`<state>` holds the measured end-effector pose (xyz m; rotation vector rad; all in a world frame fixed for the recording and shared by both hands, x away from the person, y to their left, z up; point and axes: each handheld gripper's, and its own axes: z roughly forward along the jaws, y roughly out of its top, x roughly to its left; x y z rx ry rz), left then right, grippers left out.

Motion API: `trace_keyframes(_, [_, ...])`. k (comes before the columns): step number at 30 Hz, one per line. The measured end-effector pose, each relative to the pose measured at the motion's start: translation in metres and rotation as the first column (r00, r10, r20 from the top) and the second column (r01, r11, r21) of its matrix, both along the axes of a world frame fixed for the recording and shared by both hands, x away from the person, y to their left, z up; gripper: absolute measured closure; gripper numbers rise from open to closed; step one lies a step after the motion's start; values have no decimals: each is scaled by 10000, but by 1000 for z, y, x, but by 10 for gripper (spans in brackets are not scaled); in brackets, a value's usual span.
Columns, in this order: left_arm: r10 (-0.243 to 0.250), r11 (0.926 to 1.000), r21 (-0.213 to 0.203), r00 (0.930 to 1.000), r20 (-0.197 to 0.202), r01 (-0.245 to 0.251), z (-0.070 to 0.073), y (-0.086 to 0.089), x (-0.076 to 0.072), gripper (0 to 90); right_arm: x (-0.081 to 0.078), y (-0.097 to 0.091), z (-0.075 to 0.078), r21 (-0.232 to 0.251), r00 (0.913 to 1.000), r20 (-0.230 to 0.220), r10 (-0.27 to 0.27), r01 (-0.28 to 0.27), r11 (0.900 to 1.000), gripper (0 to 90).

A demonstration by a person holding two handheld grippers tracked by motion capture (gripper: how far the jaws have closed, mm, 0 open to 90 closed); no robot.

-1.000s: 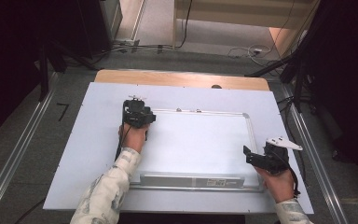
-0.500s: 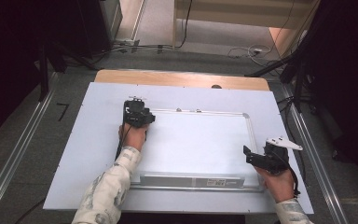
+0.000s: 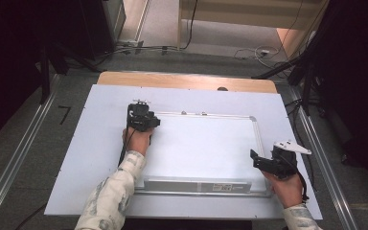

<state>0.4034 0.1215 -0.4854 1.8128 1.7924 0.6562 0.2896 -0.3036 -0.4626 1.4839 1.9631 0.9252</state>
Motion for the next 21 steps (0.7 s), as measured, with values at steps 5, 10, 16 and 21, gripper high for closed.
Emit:
trace_keyframes(5, [-220, 9996, 158, 9997, 143, 218, 4, -1, -3, 349, 0, 0, 0, -5, 10000, 12, 15, -15, 10000, 99])
trace_keyframes(10, [-352, 9993, -120, 9983, 463, 358, 10, 1, -9, 340, 0, 0, 0, -8, 10000, 4, 4, -4, 10000, 99])
trace_keyframes(16, [-646, 9957, -604, 9945, 824, 697, 20, 7, -20, 314, 0, 0, 0, -18, 10000, 8, -8, 8, 10000, 99])
trace_keyframes(21, [-981, 9873, -1105, 9854, 1393, 1139, 31, 10, -35, 310, 0, 1, 0, -36, 10000, 1, -24, 24, 10000, 99])
